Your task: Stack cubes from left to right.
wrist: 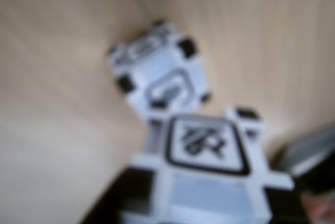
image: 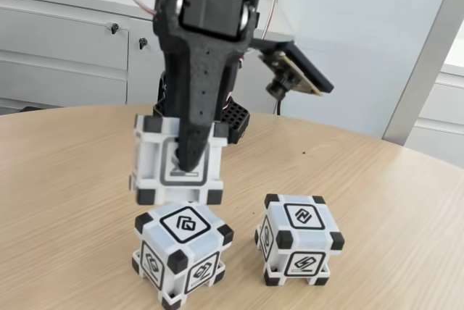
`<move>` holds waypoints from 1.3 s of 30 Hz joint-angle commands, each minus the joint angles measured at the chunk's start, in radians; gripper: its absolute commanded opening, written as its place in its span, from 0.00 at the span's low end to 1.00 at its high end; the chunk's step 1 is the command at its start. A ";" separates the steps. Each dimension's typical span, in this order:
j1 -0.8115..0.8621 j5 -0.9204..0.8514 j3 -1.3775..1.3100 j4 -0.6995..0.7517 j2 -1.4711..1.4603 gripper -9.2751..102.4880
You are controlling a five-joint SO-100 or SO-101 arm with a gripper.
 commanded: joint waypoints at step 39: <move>-0.005 -0.176 -0.023 0.123 -0.156 0.44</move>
